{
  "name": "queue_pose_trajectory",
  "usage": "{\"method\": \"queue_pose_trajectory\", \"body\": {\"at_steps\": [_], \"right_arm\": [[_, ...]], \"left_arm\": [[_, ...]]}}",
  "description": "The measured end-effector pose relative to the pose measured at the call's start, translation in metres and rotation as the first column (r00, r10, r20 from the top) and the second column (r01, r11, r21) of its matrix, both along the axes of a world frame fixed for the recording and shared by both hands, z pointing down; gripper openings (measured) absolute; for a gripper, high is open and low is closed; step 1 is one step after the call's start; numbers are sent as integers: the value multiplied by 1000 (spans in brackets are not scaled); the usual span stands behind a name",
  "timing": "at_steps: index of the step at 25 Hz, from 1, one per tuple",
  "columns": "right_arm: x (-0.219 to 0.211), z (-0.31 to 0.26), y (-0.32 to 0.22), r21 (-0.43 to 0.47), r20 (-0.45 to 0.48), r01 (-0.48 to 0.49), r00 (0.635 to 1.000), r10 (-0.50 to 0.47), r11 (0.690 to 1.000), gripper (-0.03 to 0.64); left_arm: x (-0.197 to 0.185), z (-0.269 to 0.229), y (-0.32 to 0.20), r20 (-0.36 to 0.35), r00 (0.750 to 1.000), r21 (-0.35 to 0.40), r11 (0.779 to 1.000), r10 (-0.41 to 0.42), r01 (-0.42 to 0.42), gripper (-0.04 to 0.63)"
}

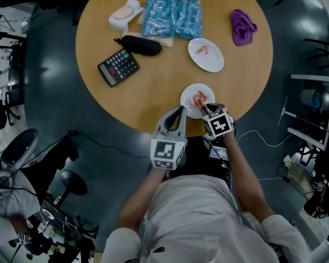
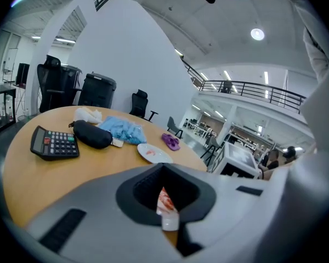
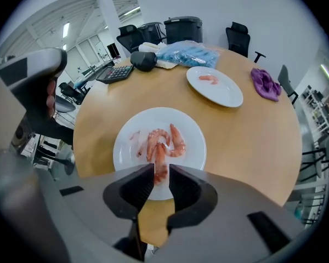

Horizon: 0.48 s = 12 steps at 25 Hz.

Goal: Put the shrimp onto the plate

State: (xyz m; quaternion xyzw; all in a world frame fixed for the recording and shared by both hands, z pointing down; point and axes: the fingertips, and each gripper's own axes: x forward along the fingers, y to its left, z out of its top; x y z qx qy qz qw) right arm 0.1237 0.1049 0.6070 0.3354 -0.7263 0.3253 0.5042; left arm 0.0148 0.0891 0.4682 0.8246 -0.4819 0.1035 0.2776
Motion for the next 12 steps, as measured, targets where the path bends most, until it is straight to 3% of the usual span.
{"method": "queue_pose_trajectory", "body": {"at_steps": [6,12], "right_arm": [[9,-19,-18,62,29,-17,999,16,998,87],[28,-45,-107,196,68,-8,998,-6,981,43]], "left_arm": [[2,-1,-1,-5,1000,5,1000,-10,10,8],[8,1,-6,-13,1000,-7,1000,1,-1,8]]}}
